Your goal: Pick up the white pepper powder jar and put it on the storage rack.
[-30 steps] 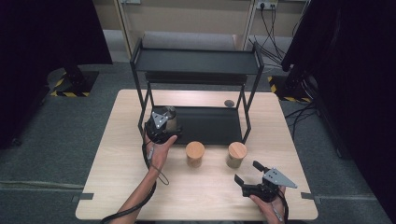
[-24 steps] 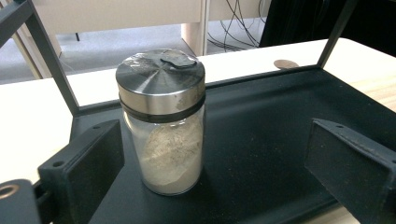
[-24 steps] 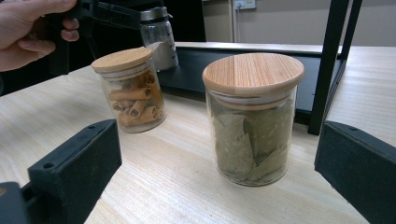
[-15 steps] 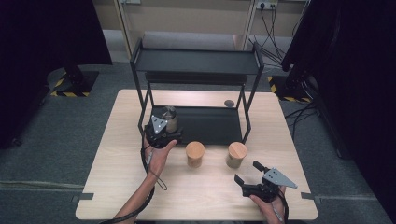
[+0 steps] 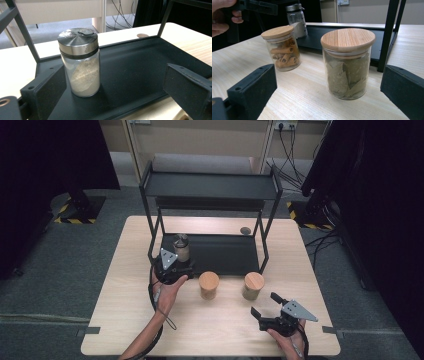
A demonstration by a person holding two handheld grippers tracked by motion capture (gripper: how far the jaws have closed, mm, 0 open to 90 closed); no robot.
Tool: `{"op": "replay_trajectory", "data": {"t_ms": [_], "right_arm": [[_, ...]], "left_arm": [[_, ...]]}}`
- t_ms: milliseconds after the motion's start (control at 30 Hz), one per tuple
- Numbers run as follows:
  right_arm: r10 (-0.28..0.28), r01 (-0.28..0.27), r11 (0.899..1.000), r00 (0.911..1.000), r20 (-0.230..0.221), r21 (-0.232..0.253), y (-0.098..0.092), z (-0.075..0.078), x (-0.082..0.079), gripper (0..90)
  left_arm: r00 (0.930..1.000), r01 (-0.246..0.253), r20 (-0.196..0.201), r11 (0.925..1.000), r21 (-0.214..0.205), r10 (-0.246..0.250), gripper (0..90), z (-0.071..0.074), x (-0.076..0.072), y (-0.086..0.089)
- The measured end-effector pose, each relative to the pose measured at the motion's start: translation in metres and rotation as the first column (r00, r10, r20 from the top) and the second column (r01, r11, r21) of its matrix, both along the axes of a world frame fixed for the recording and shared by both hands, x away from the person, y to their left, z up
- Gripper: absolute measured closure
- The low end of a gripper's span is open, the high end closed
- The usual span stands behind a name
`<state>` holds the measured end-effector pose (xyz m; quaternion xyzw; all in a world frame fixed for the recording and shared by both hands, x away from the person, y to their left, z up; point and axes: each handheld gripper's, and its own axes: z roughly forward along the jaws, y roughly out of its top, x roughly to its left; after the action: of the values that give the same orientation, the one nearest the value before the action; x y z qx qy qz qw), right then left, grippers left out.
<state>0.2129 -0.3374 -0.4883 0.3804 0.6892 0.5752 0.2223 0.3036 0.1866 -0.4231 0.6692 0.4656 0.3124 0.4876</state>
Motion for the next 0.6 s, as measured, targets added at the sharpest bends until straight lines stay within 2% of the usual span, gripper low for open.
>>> {"op": "replay_trajectory", "data": {"t_ms": [600], "right_arm": [[-0.003, 0.003, 1.0, 1.0, 0.004, 0.003, 0.0, 0.0, -0.001, 0.8]], "left_arm": [[0.9993, 0.023, 0.029, 0.9997, -0.005, -0.023, 4.5, 0.002, -0.017, 0.003]]}}
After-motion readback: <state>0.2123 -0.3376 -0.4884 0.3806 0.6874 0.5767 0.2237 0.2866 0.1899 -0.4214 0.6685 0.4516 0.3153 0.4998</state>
